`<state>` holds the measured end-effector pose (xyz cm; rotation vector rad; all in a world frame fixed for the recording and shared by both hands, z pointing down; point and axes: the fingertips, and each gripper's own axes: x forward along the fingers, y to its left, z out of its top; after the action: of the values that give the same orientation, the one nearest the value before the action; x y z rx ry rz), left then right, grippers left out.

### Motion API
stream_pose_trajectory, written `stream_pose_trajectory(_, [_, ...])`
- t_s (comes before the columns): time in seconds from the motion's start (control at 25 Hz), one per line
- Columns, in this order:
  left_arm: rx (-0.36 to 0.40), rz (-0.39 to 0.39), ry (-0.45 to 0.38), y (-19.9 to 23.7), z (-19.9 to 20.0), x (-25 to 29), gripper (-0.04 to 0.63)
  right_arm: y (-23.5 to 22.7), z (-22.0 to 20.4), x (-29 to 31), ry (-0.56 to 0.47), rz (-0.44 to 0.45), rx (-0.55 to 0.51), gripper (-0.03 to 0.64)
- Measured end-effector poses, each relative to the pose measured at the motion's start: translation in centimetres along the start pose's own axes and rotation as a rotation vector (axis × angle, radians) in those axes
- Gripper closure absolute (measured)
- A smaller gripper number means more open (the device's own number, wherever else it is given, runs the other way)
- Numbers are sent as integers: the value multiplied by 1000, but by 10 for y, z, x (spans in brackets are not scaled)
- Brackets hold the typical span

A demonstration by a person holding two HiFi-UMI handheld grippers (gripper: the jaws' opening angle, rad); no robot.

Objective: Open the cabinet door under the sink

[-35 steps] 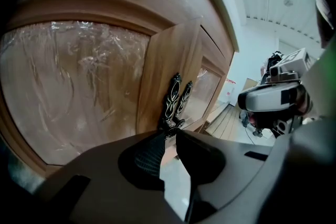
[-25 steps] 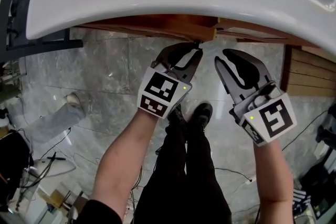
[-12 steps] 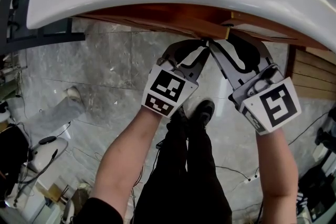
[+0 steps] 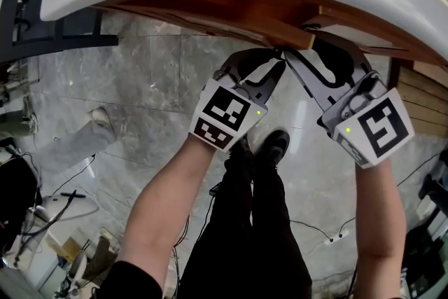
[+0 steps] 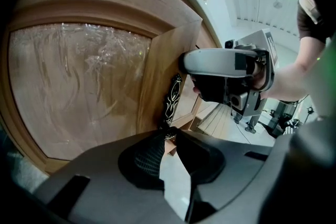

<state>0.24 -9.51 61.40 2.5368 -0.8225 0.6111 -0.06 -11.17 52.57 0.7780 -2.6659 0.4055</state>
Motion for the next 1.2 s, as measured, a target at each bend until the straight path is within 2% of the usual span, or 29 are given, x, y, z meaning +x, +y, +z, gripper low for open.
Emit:
stream_pose_trajectory(0.28, [-50, -14, -6, -2, -13, -12, 506, 18, 0, 4, 19, 76, -22, 506])
stream_pose_trajectory(0.44, [-48, 39, 27, -5, -23, -31, 495, 41, 3, 7, 31, 116, -87, 509])
stream_pose_trajectory(0.52, [-56, 66, 47, -9, -25, -44, 483, 53, 1, 6, 38, 131, -85, 508])
stream_pose_trajectory(0.76, [-78, 100, 76, -16, -39, -89, 480, 83, -3, 6, 38, 131, -40, 506])
stream_pose_trajectory(0.92, [-89, 139, 47, -4, -44, -125, 480, 105, -7, 7, 76, 99, -5, 508])
stream_pose_trajectory(1.2, [-82, 197, 27, 4, -64, -187, 489, 149, -20, 12, 85, 75, 56, 505])
